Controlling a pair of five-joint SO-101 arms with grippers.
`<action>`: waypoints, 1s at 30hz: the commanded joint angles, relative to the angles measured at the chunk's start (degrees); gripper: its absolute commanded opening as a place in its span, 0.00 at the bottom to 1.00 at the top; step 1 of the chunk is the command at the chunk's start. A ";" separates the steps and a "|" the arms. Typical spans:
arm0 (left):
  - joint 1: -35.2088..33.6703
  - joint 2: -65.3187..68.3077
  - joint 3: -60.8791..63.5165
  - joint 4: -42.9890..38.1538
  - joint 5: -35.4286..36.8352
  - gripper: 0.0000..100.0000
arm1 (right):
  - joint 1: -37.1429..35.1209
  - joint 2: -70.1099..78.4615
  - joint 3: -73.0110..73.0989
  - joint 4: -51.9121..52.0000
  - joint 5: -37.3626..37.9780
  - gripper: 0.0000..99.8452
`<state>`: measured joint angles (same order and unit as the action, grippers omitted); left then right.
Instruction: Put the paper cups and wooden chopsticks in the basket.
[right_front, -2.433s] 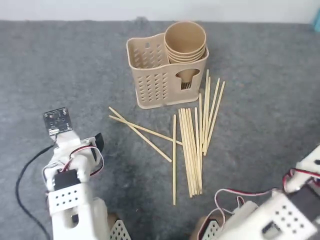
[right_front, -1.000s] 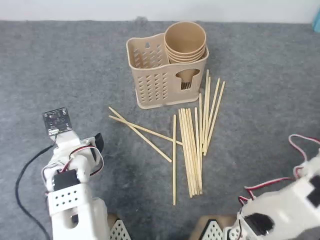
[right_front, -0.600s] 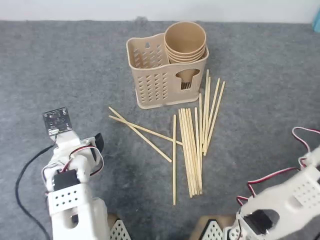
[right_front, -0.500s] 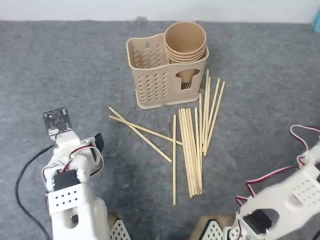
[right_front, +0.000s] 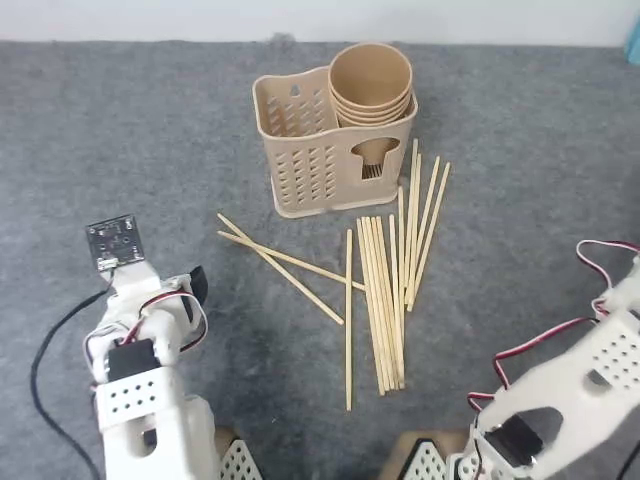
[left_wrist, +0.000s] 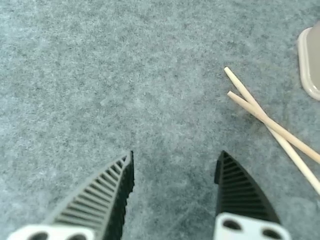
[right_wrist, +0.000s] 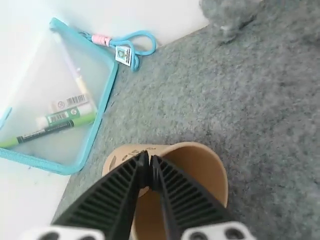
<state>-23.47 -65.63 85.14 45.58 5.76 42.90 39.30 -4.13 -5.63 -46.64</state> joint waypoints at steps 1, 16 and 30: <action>0.09 -1.05 -0.13 -1.23 -0.62 0.25 | 1.27 -1.19 -2.73 0.84 -0.26 0.01; 0.18 -1.05 -0.13 -1.23 -0.62 0.25 | 2.59 -21.49 -15.12 59.56 13.98 0.01; 0.09 -1.05 -0.13 -0.97 -0.62 0.25 | 2.68 -23.78 -37.71 88.22 20.31 0.01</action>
<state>-23.65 -65.63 85.14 45.58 5.76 45.71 19.08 -37.45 82.20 -27.38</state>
